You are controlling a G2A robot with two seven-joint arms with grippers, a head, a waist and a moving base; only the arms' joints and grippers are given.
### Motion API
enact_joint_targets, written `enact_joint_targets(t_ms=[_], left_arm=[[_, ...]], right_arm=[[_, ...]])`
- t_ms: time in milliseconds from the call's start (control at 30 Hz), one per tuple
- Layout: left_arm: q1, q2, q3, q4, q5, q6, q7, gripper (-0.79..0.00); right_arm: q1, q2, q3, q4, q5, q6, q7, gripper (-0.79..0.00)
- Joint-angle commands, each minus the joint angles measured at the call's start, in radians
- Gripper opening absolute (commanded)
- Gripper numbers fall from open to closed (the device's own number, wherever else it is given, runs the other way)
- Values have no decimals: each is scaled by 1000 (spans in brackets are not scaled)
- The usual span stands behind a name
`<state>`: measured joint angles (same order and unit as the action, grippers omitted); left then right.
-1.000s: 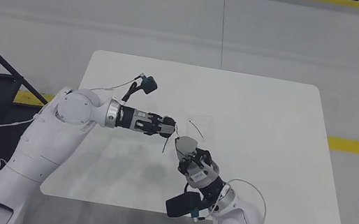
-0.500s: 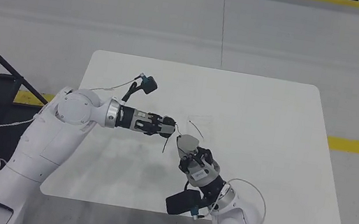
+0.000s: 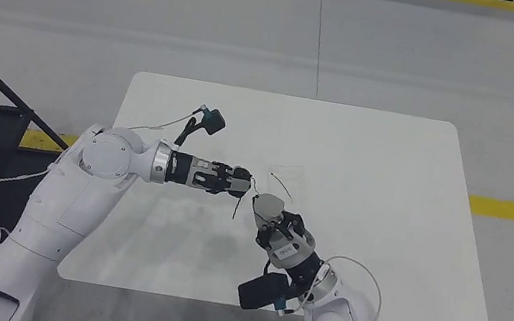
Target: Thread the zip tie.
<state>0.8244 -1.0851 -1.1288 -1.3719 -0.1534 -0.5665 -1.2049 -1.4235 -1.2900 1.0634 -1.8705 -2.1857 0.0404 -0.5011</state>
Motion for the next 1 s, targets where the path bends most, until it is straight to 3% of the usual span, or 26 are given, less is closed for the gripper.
enact_joint_targets(t_ms=[0, 367, 967], left_arm=[[0, 0, 0, 0, 0, 0, 0, -785], [0, 0, 0, 0, 0, 0, 0, -785], [0, 0, 0, 0, 0, 0, 0, -785]], right_arm=[[1, 0, -1, 0, -2, 3, 1, -785], [1, 0, -6, 3, -17, 20, 13, -785], [12, 7, -13, 4, -54, -46, 21, -785]])
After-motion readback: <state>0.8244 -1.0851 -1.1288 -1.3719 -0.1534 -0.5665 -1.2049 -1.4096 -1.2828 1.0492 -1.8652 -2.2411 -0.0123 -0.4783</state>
